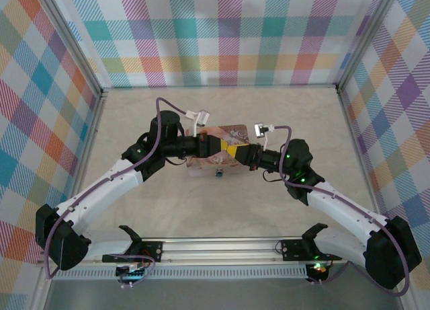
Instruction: Unlock the padlock with the key
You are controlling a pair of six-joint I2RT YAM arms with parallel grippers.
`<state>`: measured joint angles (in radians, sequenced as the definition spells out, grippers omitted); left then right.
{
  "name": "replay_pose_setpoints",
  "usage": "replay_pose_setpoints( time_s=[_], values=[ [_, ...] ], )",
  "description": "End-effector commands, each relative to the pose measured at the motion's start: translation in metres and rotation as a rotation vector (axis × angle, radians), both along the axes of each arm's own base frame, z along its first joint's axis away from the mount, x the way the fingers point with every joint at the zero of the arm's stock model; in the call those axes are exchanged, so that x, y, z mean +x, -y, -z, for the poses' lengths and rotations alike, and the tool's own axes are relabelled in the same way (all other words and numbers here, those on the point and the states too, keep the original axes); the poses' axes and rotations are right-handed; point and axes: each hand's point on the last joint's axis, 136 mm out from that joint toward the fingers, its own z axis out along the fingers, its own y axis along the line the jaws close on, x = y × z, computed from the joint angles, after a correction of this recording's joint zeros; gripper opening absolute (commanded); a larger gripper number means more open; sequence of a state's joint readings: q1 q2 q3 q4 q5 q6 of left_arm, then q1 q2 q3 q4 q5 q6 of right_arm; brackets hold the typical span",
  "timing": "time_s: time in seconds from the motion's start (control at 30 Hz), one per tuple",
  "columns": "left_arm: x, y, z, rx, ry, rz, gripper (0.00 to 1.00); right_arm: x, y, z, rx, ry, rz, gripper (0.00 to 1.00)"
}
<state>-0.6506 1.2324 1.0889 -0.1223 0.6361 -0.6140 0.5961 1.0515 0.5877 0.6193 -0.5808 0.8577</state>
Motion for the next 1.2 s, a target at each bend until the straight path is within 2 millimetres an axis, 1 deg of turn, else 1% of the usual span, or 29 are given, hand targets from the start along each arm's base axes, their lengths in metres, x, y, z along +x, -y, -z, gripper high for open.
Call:
replay_pose_setpoints(
  time_s=[0.0, 0.1, 0.2, 0.23, 0.27, 0.33, 0.37, 0.4, 0.53, 0.6, 0.63, 0.67, 0.77, 0.8, 0.83, 0.9, 0.97, 1.07, 1.17],
  values=[
    [0.003, -0.002, -0.007, -0.028, 0.025, -0.012, 0.00, -0.010, -0.004, -0.020, 0.025, 0.077, -0.051, 0.00],
    [0.005, 0.000, -0.008, -0.032, 0.023, -0.014, 0.00, -0.012, -0.007, -0.017, 0.023, 0.073, -0.069, 0.00],
    [0.006, 0.000, -0.007, -0.029, 0.021, -0.018, 0.00, -0.011, -0.006, -0.018, 0.020, 0.080, -0.054, 0.00],
    [0.006, -0.001, -0.007, -0.027, 0.023, -0.022, 0.00, -0.012, -0.004, -0.021, 0.022, 0.093, -0.044, 0.00],
    [0.006, -0.002, -0.007, -0.020, 0.021, -0.028, 0.08, -0.012, -0.003, -0.018, 0.005, 0.079, -0.037, 0.00],
    [0.008, -0.008, -0.004, -0.002, 0.021, -0.054, 0.38, -0.011, 0.000, -0.017, -0.010, 0.081, -0.019, 0.00],
    [0.009, -0.011, -0.002, 0.003, 0.020, -0.068, 0.48, -0.010, 0.001, -0.017, -0.018, 0.082, -0.006, 0.00],
    [0.011, -0.016, -0.001, 0.009, 0.017, -0.087, 0.55, -0.009, 0.004, -0.017, -0.028, 0.083, 0.010, 0.00],
    [0.016, -0.037, 0.014, 0.060, -0.006, -0.176, 0.65, -0.001, 0.017, -0.011, -0.075, 0.061, 0.090, 0.00],
    [0.019, -0.051, 0.030, 0.125, -0.018, -0.237, 0.68, 0.004, 0.026, -0.006, -0.114, 0.052, 0.144, 0.00],
    [0.021, -0.061, 0.043, 0.180, -0.036, -0.282, 0.72, 0.008, 0.032, -0.001, -0.149, 0.038, 0.180, 0.00],
    [0.023, -0.071, 0.058, 0.241, -0.058, -0.327, 0.74, 0.011, 0.037, 0.003, -0.181, 0.031, 0.215, 0.00],
    [0.031, -0.098, 0.097, 0.391, -0.122, -0.439, 0.74, 0.020, 0.055, 0.017, -0.287, 0.016, 0.322, 0.00],
    [0.035, -0.105, 0.108, 0.430, -0.134, -0.468, 0.75, 0.021, 0.059, 0.020, -0.313, 0.019, 0.343, 0.00],
    [0.039, -0.112, 0.120, 0.470, -0.154, -0.503, 0.78, 0.023, 0.065, 0.025, -0.348, 0.013, 0.374, 0.00],
    [0.049, -0.117, 0.135, 0.501, -0.164, -0.536, 0.82, 0.026, 0.074, 0.034, -0.399, -0.001, 0.421, 0.00],
    [0.061, -0.120, 0.147, 0.522, -0.169, -0.578, 0.88, 0.026, 0.077, 0.042, -0.418, -0.012, 0.432, 0.00],
    [0.083, -0.123, 0.162, 0.547, -0.184, -0.633, 0.91, 0.025, 0.077, 0.052, -0.436, -0.033, 0.426, 0.00],
    [0.105, -0.120, 0.175, 0.558, -0.205, -0.656, 0.92, 0.024, 0.079, 0.058, -0.448, -0.041, 0.433, 0.00]
  ],
)
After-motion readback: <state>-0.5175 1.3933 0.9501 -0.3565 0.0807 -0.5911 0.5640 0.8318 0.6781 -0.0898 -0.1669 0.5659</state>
